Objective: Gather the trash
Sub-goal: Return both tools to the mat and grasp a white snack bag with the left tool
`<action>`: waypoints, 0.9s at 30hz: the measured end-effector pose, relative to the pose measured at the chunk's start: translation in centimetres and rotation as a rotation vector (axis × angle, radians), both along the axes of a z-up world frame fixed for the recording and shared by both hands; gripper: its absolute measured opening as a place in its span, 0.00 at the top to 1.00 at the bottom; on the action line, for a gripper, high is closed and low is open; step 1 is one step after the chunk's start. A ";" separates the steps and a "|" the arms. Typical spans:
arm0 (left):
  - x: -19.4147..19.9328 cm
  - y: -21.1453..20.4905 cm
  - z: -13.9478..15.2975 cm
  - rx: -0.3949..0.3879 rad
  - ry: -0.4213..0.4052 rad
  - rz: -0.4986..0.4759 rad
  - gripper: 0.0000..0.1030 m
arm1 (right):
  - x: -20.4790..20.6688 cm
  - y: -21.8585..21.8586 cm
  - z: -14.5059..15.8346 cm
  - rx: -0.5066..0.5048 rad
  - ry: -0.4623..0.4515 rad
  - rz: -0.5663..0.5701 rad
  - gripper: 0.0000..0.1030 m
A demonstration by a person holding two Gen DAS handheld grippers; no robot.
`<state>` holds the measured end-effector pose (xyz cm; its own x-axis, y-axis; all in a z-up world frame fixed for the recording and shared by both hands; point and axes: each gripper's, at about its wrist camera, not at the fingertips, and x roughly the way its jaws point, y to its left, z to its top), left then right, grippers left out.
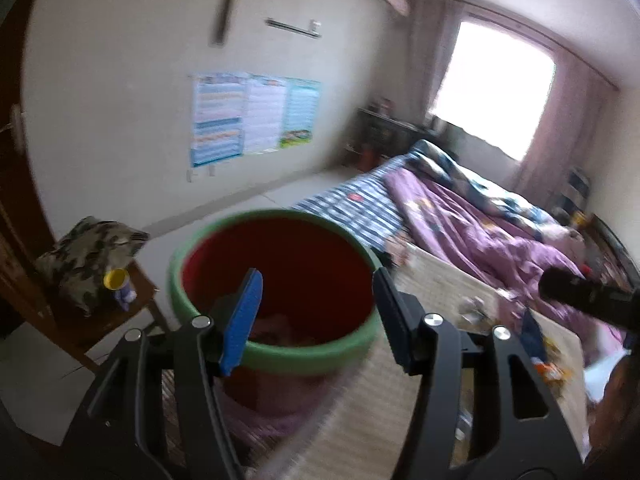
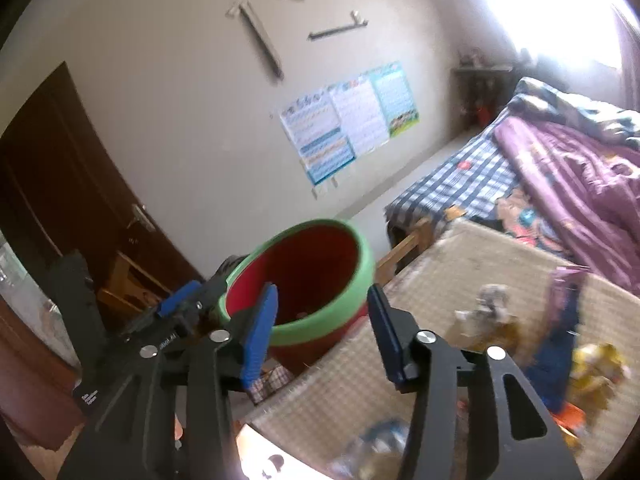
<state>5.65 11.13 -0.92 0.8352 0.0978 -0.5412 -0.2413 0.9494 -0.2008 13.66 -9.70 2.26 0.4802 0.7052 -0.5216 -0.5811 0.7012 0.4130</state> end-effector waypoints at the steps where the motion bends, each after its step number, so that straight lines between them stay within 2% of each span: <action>1: -0.2 -0.6 -0.1 -0.004 0.005 -0.021 0.44 | -0.5 -0.9 0.2 0.004 -0.006 -0.012 0.49; 6: -1.0 -4.4 -1.5 -0.036 0.058 -0.143 0.42 | -3.4 -5.9 -1.3 -0.002 -0.001 -0.115 0.46; 9: -1.2 -6.4 -3.4 -0.042 0.120 -0.198 0.42 | -5.0 -8.0 -3.5 -0.023 0.038 -0.176 0.46; 12: -1.1 -7.9 -5.5 -0.086 0.195 -0.237 0.42 | -6.8 -9.7 -6.0 -0.066 0.069 -0.248 0.46; 15: -1.2 -9.1 -7.2 -0.124 0.247 -0.249 0.42 | -7.9 -12.0 -8.9 -0.051 0.175 -0.306 0.46; 17: -0.9 -10.0 -8.1 -0.121 0.278 -0.267 0.42 | -8.2 -13.1 -9.8 -0.044 0.215 -0.335 0.45; 27: 0.5 -11.3 -8.9 -0.106 0.317 -0.277 0.42 | -8.9 -15.0 -9.3 -0.051 0.192 -0.352 0.46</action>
<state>6.18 -0.19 -9.87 0.6127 -0.1765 -0.7703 -0.0454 0.9653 -0.2573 4.73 -24.69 -7.08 0.5784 0.4857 -0.6555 -0.2170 0.8661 0.4503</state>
